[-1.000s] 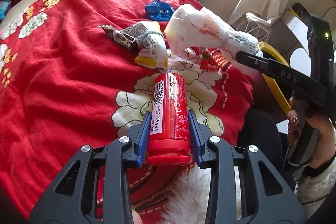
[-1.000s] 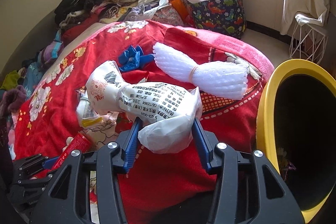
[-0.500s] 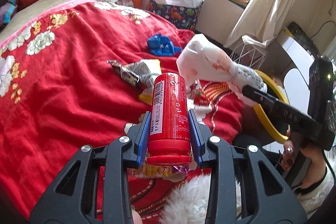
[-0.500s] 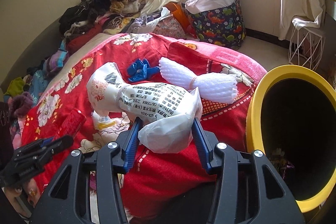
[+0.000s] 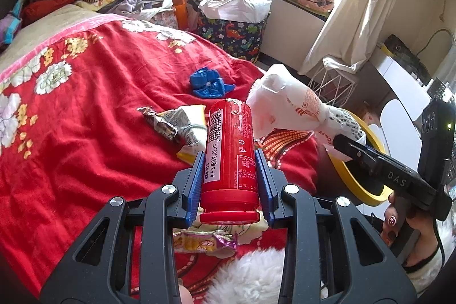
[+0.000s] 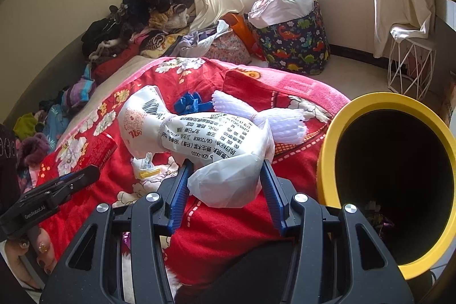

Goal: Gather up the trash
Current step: 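Carry the red canister and white plastic bag over the yellow bin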

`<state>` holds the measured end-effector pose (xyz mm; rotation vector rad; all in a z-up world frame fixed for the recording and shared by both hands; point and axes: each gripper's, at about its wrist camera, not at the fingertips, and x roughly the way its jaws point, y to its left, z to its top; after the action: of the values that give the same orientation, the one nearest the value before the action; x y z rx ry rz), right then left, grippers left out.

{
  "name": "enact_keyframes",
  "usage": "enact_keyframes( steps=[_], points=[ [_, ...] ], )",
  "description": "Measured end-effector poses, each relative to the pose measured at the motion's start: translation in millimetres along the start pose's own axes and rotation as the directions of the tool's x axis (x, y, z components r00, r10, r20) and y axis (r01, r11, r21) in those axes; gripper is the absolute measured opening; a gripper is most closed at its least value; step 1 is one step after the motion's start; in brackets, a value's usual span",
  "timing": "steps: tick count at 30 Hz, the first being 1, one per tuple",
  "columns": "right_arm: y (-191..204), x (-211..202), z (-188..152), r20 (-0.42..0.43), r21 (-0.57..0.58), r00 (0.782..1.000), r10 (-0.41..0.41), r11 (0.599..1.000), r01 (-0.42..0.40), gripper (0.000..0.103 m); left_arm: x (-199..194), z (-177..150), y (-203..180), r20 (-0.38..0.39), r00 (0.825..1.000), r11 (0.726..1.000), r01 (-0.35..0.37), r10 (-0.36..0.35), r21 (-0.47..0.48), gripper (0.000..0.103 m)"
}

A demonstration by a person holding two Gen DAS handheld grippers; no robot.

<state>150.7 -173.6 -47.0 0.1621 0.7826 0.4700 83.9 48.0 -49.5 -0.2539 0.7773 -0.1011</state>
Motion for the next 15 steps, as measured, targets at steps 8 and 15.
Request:
enact_keyframes(
  steps=[8,15],
  points=[
    [-16.4,-17.3,0.8,0.039,0.032,0.999,-0.022,0.999,0.020,0.046,1.1,6.2,-19.6,0.006,1.000,0.999,0.024,-0.024,0.038,0.027],
    [-35.7,-31.6,0.0,0.064,0.075,0.997,-0.048,0.996,0.043,0.046,5.4,9.8,-44.4,0.007,0.999,0.995,0.053,-0.054,0.083,0.027]
  ],
)
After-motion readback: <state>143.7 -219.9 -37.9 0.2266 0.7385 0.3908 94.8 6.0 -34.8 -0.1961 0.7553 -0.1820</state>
